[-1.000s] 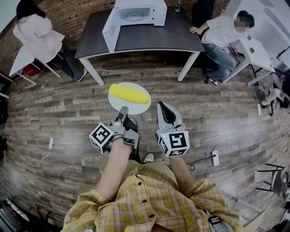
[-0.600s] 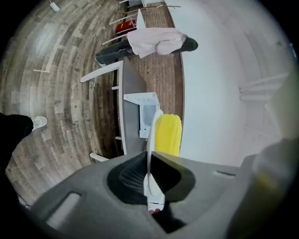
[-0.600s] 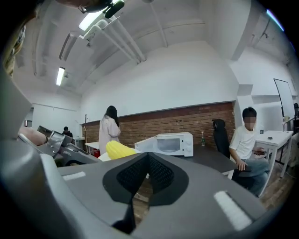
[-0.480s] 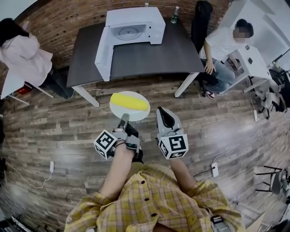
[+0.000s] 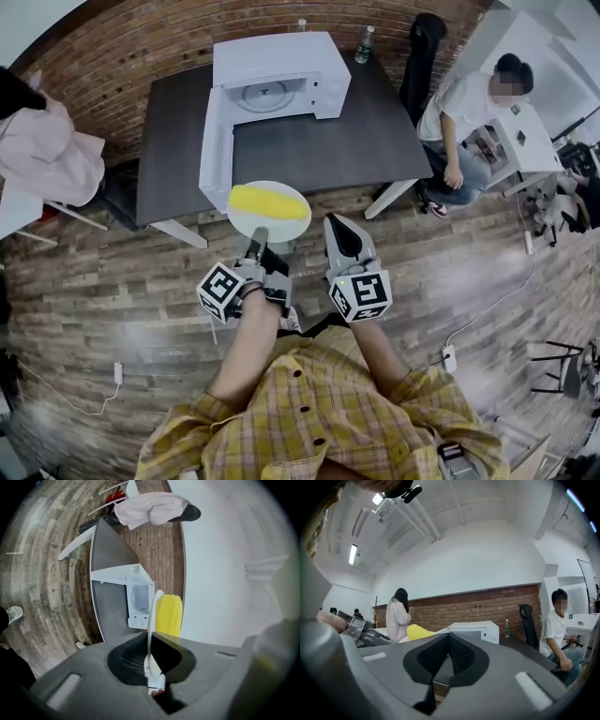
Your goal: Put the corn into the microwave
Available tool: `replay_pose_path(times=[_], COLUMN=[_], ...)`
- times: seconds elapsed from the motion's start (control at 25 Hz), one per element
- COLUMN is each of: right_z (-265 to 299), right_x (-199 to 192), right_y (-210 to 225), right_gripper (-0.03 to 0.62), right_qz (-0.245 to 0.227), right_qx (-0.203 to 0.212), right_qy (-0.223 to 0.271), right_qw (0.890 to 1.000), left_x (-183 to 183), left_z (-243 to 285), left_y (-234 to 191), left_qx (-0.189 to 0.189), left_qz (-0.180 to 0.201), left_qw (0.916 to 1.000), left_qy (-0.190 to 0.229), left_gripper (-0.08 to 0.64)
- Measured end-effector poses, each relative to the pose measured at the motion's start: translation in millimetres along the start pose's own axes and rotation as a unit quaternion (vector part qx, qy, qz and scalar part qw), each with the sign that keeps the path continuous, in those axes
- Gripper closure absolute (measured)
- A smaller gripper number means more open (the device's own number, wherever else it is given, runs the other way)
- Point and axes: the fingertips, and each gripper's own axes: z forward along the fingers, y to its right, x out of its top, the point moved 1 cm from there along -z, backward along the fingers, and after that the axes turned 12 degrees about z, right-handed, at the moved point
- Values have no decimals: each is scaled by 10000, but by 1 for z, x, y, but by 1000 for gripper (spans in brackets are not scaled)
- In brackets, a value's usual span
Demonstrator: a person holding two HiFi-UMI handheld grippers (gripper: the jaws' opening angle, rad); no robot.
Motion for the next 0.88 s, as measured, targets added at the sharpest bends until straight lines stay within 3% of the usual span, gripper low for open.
replay_pose_path(times=[0.4,0.88], right_z=[93,199], right_x=[5,37], right_y=[58,144], right_gripper=[589,589], right_qz=[83,136], right_qx=[58,725], right_qy=[-88,-215], right_qw=[9999,9970], left_x=[20,30], left_z=[101,231], left_y=[-4,8], left_qx=[89,253], left_qz=[-66,-206], left_qw=[9999,9972], left_qy=[84,680], left_gripper=[546,545])
